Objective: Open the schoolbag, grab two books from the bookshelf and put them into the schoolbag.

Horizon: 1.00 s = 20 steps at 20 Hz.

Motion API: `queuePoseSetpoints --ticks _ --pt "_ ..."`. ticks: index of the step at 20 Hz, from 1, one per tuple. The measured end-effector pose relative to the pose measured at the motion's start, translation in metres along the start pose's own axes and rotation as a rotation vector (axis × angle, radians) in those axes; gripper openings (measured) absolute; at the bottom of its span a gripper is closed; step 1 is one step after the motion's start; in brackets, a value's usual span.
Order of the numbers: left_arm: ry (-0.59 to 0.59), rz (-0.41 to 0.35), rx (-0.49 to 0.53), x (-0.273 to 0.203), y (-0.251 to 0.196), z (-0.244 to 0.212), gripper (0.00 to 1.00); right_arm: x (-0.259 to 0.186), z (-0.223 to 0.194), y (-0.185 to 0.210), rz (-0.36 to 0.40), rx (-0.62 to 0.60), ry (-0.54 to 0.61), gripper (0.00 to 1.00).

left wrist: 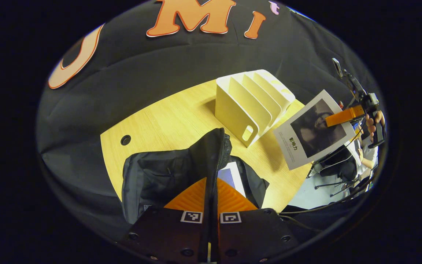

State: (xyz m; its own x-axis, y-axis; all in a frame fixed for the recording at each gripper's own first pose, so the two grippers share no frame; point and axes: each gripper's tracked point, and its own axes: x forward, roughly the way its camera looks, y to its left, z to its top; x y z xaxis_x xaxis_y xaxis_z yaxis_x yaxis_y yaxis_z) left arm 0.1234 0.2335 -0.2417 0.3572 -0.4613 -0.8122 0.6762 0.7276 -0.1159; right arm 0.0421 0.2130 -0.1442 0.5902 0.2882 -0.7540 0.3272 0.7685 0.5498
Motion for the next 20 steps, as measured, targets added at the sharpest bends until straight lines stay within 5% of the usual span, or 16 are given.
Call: queuePoseSetpoints --ticks 20 --pt "-0.015 -0.004 0.055 -0.009 0.001 0.010 0.04 0.068 -0.071 0.109 0.412 0.131 0.037 0.36"
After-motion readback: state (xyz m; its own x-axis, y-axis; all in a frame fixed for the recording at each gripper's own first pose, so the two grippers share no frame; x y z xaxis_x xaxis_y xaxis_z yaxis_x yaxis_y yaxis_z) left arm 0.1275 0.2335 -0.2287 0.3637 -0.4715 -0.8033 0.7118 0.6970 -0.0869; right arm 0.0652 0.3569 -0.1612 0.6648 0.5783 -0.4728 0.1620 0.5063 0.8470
